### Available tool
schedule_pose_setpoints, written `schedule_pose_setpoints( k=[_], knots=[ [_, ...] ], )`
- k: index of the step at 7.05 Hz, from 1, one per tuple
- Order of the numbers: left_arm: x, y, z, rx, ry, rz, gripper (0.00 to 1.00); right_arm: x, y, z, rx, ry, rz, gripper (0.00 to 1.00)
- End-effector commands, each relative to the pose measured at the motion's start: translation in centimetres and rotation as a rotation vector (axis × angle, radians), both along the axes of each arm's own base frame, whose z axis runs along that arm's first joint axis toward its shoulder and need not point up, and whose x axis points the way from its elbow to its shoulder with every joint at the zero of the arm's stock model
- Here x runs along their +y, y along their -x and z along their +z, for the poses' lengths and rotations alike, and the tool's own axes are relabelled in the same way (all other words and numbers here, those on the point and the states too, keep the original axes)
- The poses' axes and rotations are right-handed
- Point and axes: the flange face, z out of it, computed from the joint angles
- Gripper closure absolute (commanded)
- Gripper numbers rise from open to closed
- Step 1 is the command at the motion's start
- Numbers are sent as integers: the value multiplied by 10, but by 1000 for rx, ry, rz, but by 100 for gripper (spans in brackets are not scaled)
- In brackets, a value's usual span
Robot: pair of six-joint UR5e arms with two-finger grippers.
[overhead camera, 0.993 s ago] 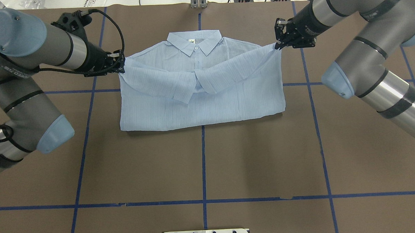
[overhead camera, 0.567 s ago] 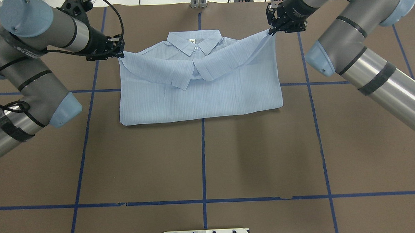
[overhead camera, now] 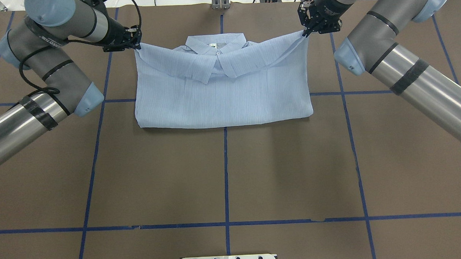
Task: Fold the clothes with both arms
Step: 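Lay the hem beside the collar and open both grippers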
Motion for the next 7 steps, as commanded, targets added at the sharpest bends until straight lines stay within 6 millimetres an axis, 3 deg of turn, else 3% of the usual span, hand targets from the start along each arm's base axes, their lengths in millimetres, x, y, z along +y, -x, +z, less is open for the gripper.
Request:
schedule_pose_setpoints(
  k=[1, 6, 7],
  knots=[
    [-6, -4, 16, -2, -10, 2, 100, 1, 7, -1, 2, 1, -9, 100],
    [-6, 8, 23, -8, -17, -1, 100, -13, 25, -7, 14, 11, -20, 100],
    [-6, 8, 24, -9, -14, -4, 53, -13, 25, -7, 15, 9, -18, 59]
  ],
)
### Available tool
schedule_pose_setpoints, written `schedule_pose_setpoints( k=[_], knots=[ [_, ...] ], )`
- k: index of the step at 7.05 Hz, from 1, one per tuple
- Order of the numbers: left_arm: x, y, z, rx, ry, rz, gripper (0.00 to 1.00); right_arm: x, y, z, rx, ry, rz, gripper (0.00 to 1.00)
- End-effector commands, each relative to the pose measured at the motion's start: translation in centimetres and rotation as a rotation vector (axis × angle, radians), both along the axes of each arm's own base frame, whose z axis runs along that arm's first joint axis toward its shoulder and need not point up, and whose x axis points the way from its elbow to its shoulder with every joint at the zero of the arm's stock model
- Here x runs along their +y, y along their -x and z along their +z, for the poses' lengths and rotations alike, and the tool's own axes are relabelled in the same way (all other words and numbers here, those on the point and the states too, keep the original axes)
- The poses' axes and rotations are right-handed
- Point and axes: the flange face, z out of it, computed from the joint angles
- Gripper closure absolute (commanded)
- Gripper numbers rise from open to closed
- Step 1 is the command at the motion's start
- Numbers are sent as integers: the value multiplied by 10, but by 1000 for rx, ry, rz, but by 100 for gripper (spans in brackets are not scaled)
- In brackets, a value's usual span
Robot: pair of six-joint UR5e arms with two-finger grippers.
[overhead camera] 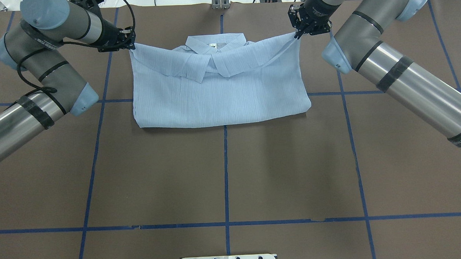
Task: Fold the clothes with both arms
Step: 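Lay the hem beside the collar and open both grippers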
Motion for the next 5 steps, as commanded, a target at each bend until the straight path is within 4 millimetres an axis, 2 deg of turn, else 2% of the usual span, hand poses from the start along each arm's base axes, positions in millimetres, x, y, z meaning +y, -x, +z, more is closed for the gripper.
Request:
schedule_pose_setpoints(
  k=[1, 3, 4, 5],
  knots=[
    [0, 0, 0, 4, 6, -5, 1, 2, 7, -6, -1, -20, -1, 1],
    [1, 3, 0, 5, 5, -7, 0, 5, 13, -2, 0, -18, -12, 0],
    [5, 5, -7, 14, -5, -6, 0, 11, 16, 3, 1, -18, -19, 0],
    [11, 10, -11, 28, 1, -14, 0, 36, 33, 12, -4, -20, -52, 0]
  ],
)
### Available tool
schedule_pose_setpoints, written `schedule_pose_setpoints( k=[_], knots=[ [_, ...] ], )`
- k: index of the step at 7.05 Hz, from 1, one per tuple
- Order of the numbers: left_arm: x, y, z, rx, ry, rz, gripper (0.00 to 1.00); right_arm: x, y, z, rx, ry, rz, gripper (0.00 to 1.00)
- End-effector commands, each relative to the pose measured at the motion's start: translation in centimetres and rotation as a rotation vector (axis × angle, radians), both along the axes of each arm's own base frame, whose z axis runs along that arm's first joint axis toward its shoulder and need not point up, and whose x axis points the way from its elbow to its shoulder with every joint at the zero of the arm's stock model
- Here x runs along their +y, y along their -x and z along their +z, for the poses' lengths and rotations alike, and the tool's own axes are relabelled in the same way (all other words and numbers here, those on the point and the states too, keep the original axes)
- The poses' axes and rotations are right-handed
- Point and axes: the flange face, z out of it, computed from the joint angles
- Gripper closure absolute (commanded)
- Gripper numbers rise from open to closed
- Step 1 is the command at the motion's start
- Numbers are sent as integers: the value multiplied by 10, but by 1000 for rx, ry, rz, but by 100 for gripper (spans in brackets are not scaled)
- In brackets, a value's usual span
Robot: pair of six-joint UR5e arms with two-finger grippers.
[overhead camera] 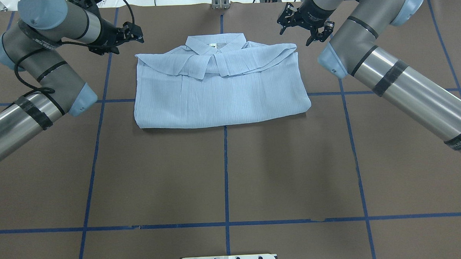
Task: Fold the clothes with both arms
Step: 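Move the right gripper down to the folded shirt's side edge and grasp it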
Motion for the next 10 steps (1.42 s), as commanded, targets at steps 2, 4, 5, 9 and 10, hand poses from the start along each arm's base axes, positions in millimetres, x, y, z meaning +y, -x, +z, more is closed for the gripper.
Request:
schedule_pose_setpoints(
  k=[2, 4, 5, 9, 10],
  knots=[
    [9, 7, -10, 29, 10, -15, 0, 89, 23, 46, 15, -19, -64, 0],
    [10, 7, -14, 39, 18, -22, 0, 131, 43, 76, 47, -11, -109, 0],
    [10, 8, -16, 44, 17, -24, 0, 136, 51, 87, 66, -9, -123, 1],
    [11, 8, -14, 44, 16, -24, 1, 124, 49, 96, 99, -36, -115, 24],
    [11, 8, -14, 44, 17, -24, 1, 125, 50, 97, 99, -36, -117, 40]
  ],
)
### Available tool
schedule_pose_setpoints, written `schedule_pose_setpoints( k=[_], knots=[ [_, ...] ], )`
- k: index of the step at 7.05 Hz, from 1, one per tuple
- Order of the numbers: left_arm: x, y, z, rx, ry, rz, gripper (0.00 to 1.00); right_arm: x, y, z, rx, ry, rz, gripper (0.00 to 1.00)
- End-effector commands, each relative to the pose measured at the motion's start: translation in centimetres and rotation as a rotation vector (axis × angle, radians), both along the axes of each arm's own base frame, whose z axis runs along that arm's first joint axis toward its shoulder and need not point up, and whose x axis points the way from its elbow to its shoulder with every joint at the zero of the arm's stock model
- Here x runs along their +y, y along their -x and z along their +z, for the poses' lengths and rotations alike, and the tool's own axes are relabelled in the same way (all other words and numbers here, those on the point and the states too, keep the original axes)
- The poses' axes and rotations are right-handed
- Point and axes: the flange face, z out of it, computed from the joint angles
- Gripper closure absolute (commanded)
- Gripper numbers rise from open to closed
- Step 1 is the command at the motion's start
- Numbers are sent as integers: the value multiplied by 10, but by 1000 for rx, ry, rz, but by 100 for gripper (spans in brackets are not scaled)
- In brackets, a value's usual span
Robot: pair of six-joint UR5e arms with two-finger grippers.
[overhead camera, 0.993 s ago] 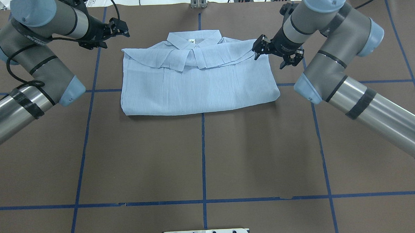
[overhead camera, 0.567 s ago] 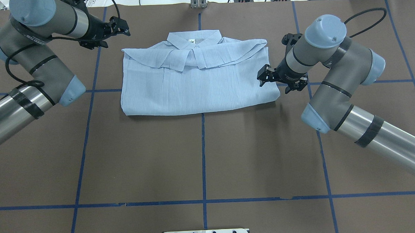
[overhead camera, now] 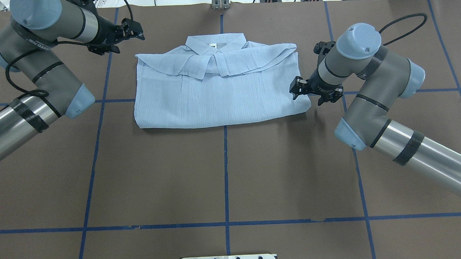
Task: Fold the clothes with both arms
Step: 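Move the right gripper down to the folded shirt's side edge and grasp it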
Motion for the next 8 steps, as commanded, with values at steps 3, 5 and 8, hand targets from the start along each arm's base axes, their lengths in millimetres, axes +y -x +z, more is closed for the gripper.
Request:
schedule_pose_setpoints(
  k=[3, 5, 8],
  knots=[
    [3, 1, 8, -3, 4, 1, 1, 4, 6, -1, -4, -5, -12, 59],
    [3, 2, 7, -3, 4, 0, 2, 6, 5, -4, -14, -8, -18, 100],
    [4, 6, 0, 17, 18, -17, 10, 24, -9, -26, -65, -33, -36, 100]
  ],
)
